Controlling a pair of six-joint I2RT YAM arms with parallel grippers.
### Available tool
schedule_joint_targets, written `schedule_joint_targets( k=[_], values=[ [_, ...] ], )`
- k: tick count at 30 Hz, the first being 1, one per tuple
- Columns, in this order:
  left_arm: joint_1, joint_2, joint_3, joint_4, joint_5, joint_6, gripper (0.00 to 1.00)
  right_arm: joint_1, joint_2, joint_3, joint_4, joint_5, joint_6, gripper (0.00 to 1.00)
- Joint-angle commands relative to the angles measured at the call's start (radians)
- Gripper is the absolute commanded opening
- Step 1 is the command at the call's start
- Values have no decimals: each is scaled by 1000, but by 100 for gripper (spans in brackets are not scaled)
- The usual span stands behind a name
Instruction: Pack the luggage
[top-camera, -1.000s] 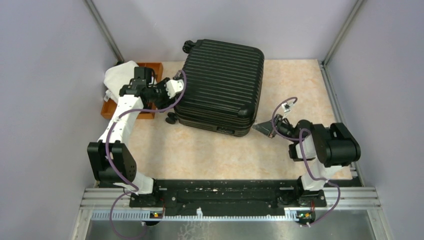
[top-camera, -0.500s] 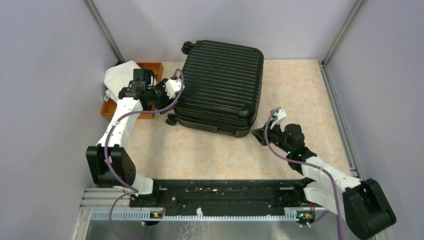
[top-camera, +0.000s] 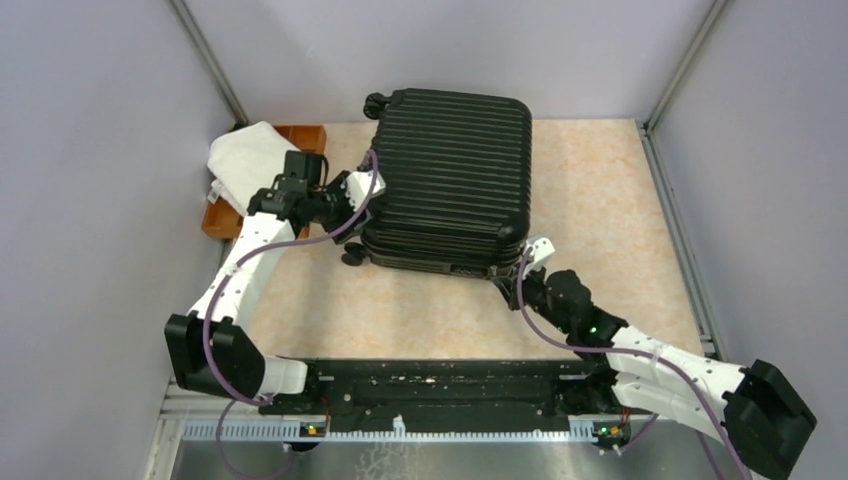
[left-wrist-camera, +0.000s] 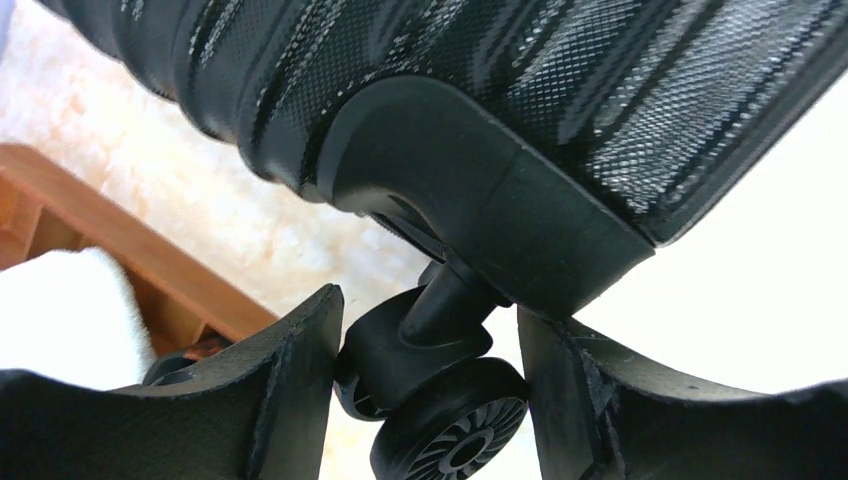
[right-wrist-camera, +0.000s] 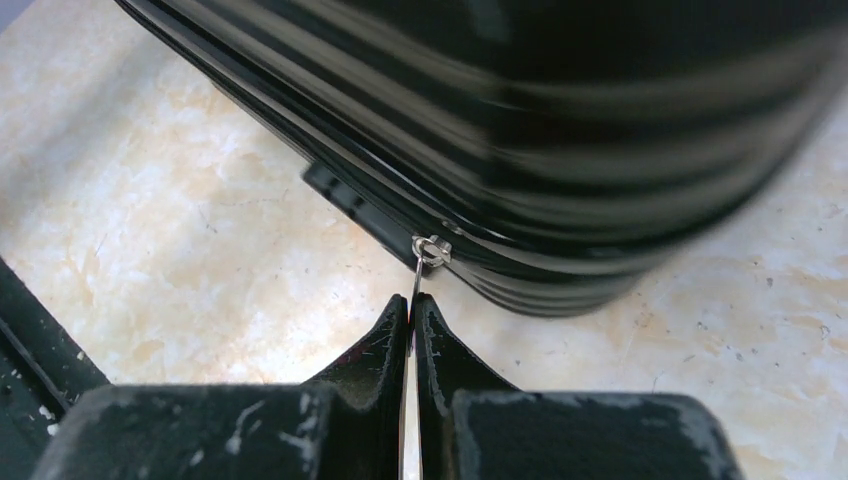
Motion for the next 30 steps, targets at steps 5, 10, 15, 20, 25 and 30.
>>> schedule_joint_targets(
  k=[5, 10, 15, 20, 25, 30],
  values=[
    [-133, -63, -2, 166, 134, -294, 2, 193, 95, 99, 162, 141, -16, 0],
    [-172, -53, 10, 192, 147, -448, 0, 216, 144, 137, 209, 165, -35, 0],
    [-297, -45, 0, 225, 109, -582, 0, 208, 170, 163, 219, 246, -3, 0],
    [-401, -19, -6, 239, 12, -636, 0, 223, 240, 192, 245, 156, 44, 0],
    [-432, -15, 19, 251, 8, -707, 0, 309, 303, 196, 341, 150, 31, 0],
    [-494, -20, 55, 273, 19, -754, 0, 388, 388, 238, 444, 169, 28, 0]
  ],
)
